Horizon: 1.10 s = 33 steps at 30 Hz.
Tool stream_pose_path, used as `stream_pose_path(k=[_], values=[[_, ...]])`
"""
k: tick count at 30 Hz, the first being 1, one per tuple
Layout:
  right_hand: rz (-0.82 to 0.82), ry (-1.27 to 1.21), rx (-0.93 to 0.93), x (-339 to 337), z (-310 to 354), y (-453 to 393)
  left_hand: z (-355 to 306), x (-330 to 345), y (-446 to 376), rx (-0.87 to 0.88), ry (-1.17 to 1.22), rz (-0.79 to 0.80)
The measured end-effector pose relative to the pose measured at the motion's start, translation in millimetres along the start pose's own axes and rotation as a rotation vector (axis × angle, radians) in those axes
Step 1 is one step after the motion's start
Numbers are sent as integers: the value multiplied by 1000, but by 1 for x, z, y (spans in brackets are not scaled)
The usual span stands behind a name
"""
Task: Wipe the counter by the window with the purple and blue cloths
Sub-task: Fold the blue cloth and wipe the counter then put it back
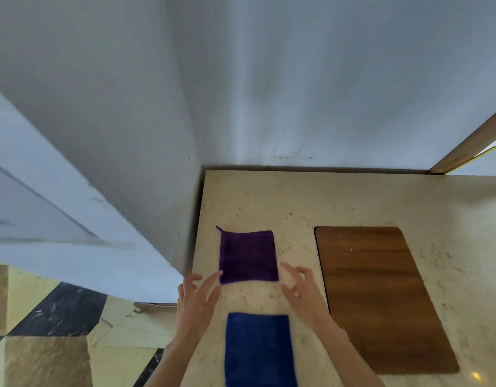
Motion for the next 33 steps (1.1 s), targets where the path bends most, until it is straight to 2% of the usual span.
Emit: stream_pose_path(k=[3,6,10,14,18,20,22,28,33], values=[[-52,-37,-18,7,-5,35,4,6,34,87,51,33],[-29,-12,-65,24,-16,69,13,24,67,129,-56,103],[38,78,-101,47,-31,96,31,46,99,18,-209,206],[128,177,-105,58,-43,108,39,46,106,-14,-345,156],[120,101,-73,58,-46,110,38,42,97,-1,-312,156],[102,-72,-8,57,-43,109,37,40,93,0,-284,142],[15,-196,-13,60,-44,111,36,40,92,-1,-281,115],[-165,23,-29,70,-36,111,26,47,96,-72,-135,-11],[-121,176,39,68,-14,108,18,56,95,-168,27,-7]])
Point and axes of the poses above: each hand's wrist, its own y-axis away from the middle knuckle, its own x-axis out of the palm, z = x × y, the point moved 1 cm from there along -y, towards the middle knuckle, and after that the axes turned 8 degrees about -x, right-handed, at the moved point
